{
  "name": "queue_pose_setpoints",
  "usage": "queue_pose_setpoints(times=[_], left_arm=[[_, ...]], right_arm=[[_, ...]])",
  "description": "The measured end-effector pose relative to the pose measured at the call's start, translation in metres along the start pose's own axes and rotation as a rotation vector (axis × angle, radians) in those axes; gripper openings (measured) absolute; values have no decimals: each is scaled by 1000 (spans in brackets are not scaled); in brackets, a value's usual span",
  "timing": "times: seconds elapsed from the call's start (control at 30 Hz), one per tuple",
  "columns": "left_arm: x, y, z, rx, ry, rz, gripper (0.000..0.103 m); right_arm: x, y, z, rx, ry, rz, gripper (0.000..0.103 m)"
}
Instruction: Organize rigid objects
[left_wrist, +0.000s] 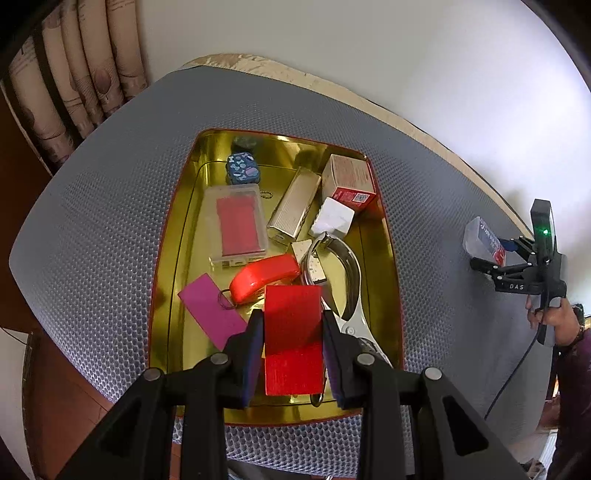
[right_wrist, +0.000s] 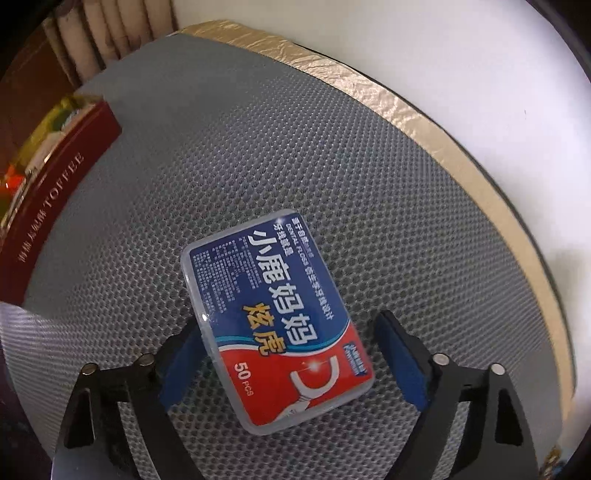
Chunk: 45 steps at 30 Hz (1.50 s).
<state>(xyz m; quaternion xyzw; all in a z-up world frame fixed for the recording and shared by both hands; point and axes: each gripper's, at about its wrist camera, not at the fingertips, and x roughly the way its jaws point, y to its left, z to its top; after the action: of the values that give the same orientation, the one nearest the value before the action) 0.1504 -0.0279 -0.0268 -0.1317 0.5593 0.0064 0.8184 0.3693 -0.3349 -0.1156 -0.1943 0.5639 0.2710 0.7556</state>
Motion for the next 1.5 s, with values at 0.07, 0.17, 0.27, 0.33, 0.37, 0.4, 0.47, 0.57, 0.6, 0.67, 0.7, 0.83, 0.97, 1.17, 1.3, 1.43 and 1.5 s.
queue_pose_setpoints(times=[0.07,0.17,0.27,0.33,0.37,0.4,0.47,0.57,0.6,0.67,0.7,0.83,0.97,1.17,1.3,1.43,1.5], left_arm=[[1,0,1,3,-7,17,31],[-2,3,0,-3,-28,56,31],[-9,9,-4,-8,-35,65,31],[-13,14,-8,-8,-43,86,31],[-15,16,-9,-11,-47,92,31],[-17,19,-12,-14,-51,98,31],[-18,24,-16,-19,-57,112,31],[-17,30,-24,-34,-52,132,31],[-16,31,-28,-35,-52,125,31],[-17,32,-35,-28,-51,128,31],[-17,32,-39,-23,-56,138,31],[-20,37,-52,-18,-71,149,31],[-32,38,-61,15,-128,150,32],[-45,34,-66,53,-194,177,37],[-48,40,-68,41,-197,151,37],[-53,47,-69,17,-209,131,37],[-57,50,-69,5,-221,122,37]], right_arm=[[0,-2,-2,29,-7,12,80],[-2,0,-6,58,-21,-1,74],[-7,5,-10,88,-21,-18,67],[-8,7,-10,107,-17,-29,65],[-11,8,-12,117,-15,-34,64],[-12,9,-13,128,-15,-38,64],[-14,10,-14,150,-14,-45,62],[-17,11,-19,197,-12,-40,60],[-18,11,-21,216,-11,-38,60],[-20,11,-25,244,-11,-29,60],[-21,11,-27,264,-14,-21,60],[-26,19,-35,352,-29,38,60],[-33,18,-47,493,-55,170,60],[-46,22,-66,710,-98,394,59],[-68,37,-67,776,-121,504,57],[-81,65,-49,801,-128,604,57],[-86,80,-35,800,-134,640,57]])
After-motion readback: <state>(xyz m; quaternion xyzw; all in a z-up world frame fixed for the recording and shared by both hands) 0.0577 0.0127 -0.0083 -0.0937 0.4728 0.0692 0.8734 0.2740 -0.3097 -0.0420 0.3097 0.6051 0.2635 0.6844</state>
